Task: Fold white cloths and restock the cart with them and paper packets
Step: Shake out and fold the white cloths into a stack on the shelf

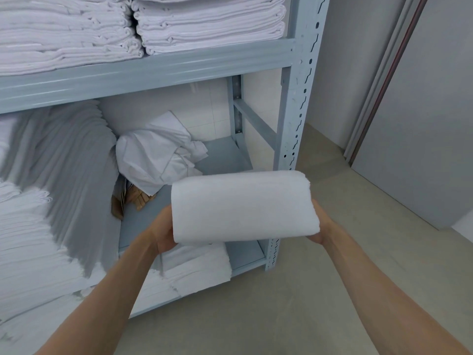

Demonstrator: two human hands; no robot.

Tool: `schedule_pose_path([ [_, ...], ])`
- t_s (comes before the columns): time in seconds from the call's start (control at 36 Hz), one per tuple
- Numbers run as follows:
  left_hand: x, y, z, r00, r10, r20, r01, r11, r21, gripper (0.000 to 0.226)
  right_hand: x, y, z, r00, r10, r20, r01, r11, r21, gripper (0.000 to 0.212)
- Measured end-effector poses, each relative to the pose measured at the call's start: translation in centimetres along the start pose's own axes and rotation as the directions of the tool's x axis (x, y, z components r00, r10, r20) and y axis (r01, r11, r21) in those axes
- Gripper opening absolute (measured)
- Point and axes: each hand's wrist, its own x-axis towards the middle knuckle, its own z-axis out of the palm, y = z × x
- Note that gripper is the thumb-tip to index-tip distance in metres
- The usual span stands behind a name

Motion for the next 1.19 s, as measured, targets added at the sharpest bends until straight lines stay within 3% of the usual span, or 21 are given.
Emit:
schedule_pose_path([
  [0.11, 0.4, -0.5, 0.6, 0.996, -0.07, -0.062, 0.066, 0.995, -0.076, 0.033, 0.3, 0.2, -1.4, 0.999, 0.001, 0.043, -0.005, 0.996, 0.094, 0.052],
  [0.22, 1.2, -0.9, 1.0, 0.995, -0.083, -0.047, 0.076, 0.99, -0.121, 0.049, 0.7, -0.3, -2.6, 0.994, -0.027, 0.104, 0.007, 0.981, 0.192, 0.026],
  [0.25, 1.5, -1.1, 1.1, 0.994, -0.1, -0.03, 0.096, 0.987, -0.129, 0.056, 1.1, -0.2, -3.1, 0.991, -0.025, 0.131, -0.005, 0.974, 0.227, 0.03],
  [0.31, 2.2, -1.7, 1.4, 0.994, -0.111, 0.015, 0.112, 0.986, -0.123, 0.072, 2.0, 0.0, -4.0, 0.98, 0.005, 0.201, -0.062, 0.959, 0.278, 0.062],
  [0.36, 2.7, -2.2, 2.2, 0.995, -0.098, 0.002, 0.098, 0.995, -0.023, 0.075, 2.6, 0.0, -4.7, 0.966, 0.03, 0.255, -0.094, 0.966, 0.24, 0.082],
  [0.47, 3.8, -3.2, 4.0, 0.989, -0.076, -0.129, 0.09, 0.991, 0.102, 0.069, 3.4, -0.5, -5.6, 0.964, 0.114, 0.239, -0.131, 0.989, 0.06, 0.057],
  [0.69, 5.5, -6.5, 5.5, 0.939, -0.094, -0.332, 0.135, 0.986, 0.102, 0.047, 6.3, -0.2, -7.7, 0.95, 0.255, 0.18, -0.243, 0.966, -0.086, 0.043],
  [0.97, 8.3, -8.7, 5.5, 0.843, -0.066, -0.533, 0.09, 0.996, 0.02, 0.064, 11.9, 1.5, -6.5, 0.997, 0.071, -0.01, -0.07, 0.935, -0.348, 0.055],
  [1.19, 13.9, -4.8, 2.8, 0.827, 0.064, -0.559, -0.01, 0.995, 0.1, 0.07, 18.4, -1.5, -3.1, 0.993, -0.113, 0.022, 0.114, 0.93, -0.349, 0.069],
])
